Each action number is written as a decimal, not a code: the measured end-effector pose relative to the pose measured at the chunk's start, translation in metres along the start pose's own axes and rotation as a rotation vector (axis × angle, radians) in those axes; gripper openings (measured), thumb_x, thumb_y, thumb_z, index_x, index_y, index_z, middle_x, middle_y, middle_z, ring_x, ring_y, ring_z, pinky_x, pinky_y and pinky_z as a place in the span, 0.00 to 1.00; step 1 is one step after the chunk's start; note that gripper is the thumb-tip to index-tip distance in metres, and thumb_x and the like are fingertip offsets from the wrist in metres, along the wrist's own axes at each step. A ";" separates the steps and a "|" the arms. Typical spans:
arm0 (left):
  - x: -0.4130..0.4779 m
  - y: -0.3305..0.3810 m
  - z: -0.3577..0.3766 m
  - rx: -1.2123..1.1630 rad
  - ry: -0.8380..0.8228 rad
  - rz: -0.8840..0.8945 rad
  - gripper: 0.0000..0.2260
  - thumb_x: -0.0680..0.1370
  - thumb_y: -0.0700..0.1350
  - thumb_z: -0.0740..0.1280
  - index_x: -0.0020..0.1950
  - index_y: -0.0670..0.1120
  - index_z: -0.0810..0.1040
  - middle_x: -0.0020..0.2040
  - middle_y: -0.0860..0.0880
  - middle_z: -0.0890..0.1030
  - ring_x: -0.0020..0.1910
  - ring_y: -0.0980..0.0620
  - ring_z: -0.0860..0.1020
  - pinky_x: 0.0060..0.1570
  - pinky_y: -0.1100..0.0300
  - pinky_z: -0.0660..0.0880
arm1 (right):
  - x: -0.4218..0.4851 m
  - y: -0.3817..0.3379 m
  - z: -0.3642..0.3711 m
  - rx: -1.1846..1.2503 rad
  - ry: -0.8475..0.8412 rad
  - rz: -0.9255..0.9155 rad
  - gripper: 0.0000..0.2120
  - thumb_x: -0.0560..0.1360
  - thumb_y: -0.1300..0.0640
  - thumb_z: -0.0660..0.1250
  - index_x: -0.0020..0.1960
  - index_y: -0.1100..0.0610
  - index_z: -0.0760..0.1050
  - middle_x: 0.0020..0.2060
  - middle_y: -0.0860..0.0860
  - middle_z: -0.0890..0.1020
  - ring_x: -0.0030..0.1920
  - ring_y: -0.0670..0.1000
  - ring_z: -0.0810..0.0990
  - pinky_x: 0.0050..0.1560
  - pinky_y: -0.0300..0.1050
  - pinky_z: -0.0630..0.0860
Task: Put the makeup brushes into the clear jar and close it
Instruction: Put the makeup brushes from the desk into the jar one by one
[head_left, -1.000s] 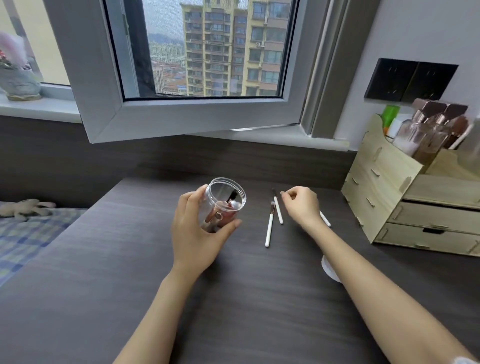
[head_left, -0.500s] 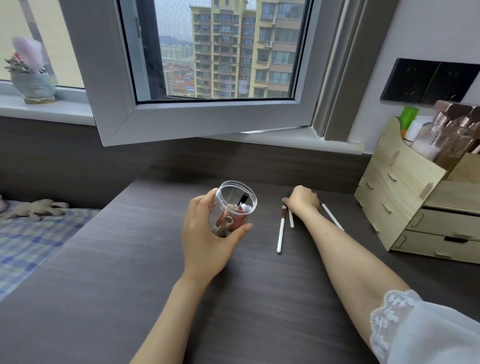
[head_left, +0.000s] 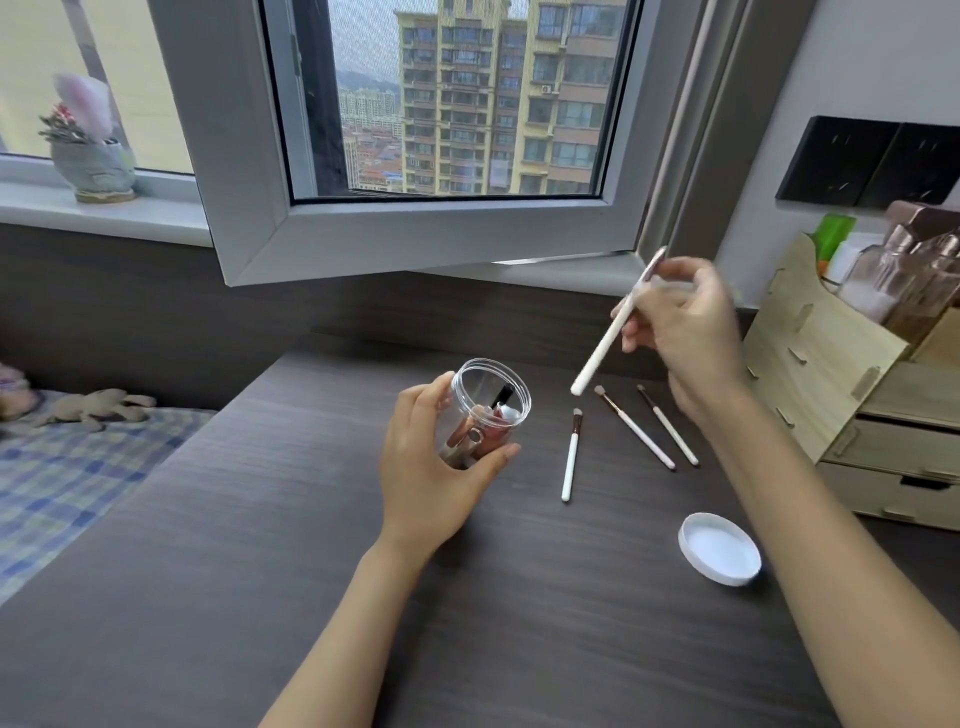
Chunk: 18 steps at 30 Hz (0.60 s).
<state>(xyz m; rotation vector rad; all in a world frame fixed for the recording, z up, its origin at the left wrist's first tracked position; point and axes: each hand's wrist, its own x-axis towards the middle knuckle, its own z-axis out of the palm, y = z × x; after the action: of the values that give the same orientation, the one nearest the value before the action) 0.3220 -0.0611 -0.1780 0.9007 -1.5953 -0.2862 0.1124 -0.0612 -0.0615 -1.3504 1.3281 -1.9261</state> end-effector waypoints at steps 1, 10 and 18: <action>0.000 0.001 0.000 0.010 -0.009 0.019 0.34 0.61 0.51 0.79 0.63 0.45 0.73 0.55 0.53 0.72 0.52 0.57 0.73 0.51 0.74 0.67 | -0.014 -0.014 -0.001 0.082 -0.027 -0.076 0.12 0.73 0.67 0.61 0.48 0.51 0.66 0.29 0.53 0.83 0.24 0.45 0.77 0.24 0.38 0.76; -0.009 0.008 0.006 0.110 -0.155 0.183 0.35 0.60 0.51 0.78 0.65 0.44 0.72 0.57 0.47 0.76 0.55 0.52 0.73 0.52 0.61 0.71 | -0.112 -0.001 0.016 -0.199 -0.160 -0.118 0.04 0.77 0.61 0.64 0.43 0.55 0.72 0.36 0.47 0.85 0.41 0.46 0.84 0.42 0.48 0.78; -0.009 0.006 0.008 0.126 -0.174 0.226 0.35 0.61 0.52 0.78 0.64 0.44 0.72 0.57 0.44 0.77 0.55 0.50 0.73 0.54 0.63 0.68 | -0.110 0.031 0.004 -0.412 -0.244 -0.258 0.18 0.80 0.51 0.55 0.44 0.53 0.83 0.43 0.48 0.82 0.48 0.45 0.76 0.50 0.32 0.70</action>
<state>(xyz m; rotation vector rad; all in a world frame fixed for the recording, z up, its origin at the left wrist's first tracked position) 0.3120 -0.0531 -0.1830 0.7981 -1.8760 -0.1082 0.1577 0.0081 -0.1401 -1.9718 1.5409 -1.6208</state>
